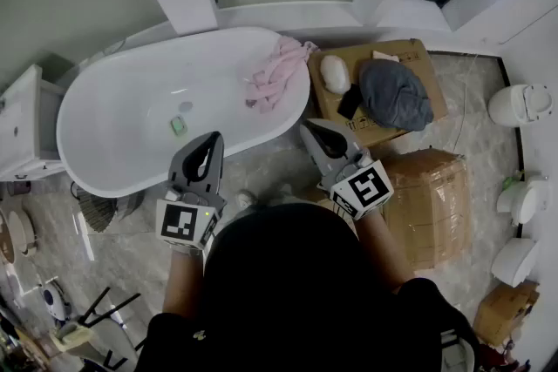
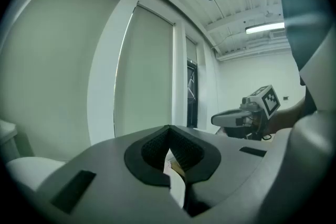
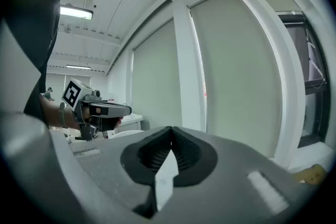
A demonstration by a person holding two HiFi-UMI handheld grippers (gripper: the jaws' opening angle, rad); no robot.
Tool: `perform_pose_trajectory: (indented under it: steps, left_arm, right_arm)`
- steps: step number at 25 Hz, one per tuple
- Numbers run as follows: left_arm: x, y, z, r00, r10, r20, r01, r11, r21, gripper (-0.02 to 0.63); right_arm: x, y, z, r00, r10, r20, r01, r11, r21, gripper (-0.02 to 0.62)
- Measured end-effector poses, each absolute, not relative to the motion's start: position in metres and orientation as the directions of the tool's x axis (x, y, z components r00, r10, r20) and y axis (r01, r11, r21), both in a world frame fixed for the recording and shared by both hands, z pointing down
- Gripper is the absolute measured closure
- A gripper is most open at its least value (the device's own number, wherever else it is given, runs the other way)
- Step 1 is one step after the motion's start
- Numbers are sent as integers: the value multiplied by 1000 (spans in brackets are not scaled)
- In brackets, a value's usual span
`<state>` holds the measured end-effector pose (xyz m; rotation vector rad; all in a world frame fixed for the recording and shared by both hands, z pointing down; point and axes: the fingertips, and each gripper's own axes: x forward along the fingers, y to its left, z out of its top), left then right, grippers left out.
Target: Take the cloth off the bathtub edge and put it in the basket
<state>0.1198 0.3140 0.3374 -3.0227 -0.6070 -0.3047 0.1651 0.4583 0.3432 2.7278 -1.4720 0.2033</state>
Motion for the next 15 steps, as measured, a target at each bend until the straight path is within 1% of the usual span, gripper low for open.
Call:
perform_pose_trajectory:
  steps: [3,8,15]
  left_arm:
    - [123,328,336,908,371,196,373,-927,27,600]
    - [129,346,341,910,363,201,370,-929,7,600]
    - [133,363,354,917,335,217,344,-939,-2,600]
  right_arm:
    - [168,471,345,546,-828,125,-831,-554,-39,600]
    - [174,491,342,525,-847,88,-845,-531,-67,598]
    - [189,516,352,519,-849,96,-847,-526,-69,598]
